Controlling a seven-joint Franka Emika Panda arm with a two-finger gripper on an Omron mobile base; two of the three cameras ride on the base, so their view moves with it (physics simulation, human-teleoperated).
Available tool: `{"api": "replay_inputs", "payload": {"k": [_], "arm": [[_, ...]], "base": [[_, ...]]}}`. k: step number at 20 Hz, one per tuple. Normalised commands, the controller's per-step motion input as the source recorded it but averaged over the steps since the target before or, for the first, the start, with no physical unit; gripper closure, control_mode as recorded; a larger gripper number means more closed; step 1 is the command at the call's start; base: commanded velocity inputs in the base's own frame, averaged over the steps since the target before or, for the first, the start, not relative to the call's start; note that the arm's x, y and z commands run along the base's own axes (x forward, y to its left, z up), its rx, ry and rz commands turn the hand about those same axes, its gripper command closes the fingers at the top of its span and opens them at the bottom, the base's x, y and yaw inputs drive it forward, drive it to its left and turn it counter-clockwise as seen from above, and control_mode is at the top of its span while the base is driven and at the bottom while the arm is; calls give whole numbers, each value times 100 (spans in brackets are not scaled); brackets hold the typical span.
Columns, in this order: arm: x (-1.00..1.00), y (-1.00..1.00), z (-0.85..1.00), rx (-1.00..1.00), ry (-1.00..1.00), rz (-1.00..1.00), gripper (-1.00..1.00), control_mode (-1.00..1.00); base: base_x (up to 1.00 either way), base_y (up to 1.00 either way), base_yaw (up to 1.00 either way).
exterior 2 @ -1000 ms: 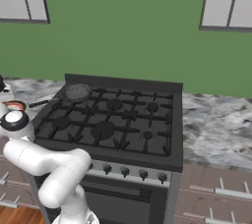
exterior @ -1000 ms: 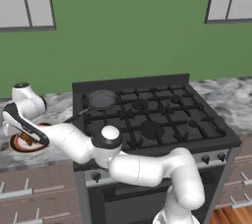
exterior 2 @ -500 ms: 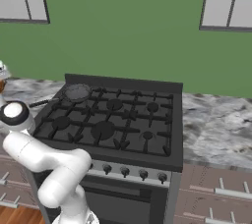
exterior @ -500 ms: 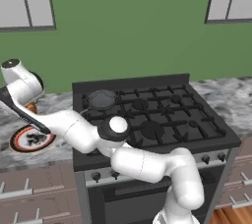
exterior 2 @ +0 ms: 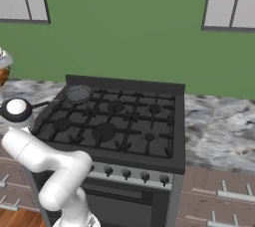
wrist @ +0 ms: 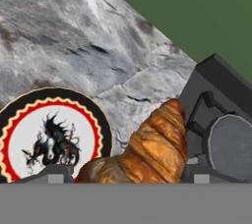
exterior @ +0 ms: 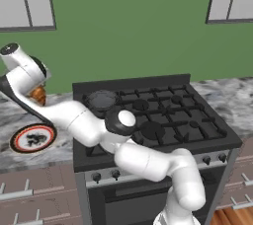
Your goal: Pick the croissant and place it on the pan. Then turn on the stove to warm the croissant.
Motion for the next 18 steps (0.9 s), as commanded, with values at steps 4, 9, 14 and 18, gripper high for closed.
{"api": "replay_inputs", "payload": {"k": [4,9,14,18], "arm": [[-2,-100,20,0,-14,0,100,-100],[-22,-100,14,0,-14,0,100,-100],[-49,-100,1,3,-13,0,100,-100],[-67,-100,0,3,-13,0,100,-100]], "base": [[0,0,0],[0,0,0],[0,0,0],[0,0,0]]}}
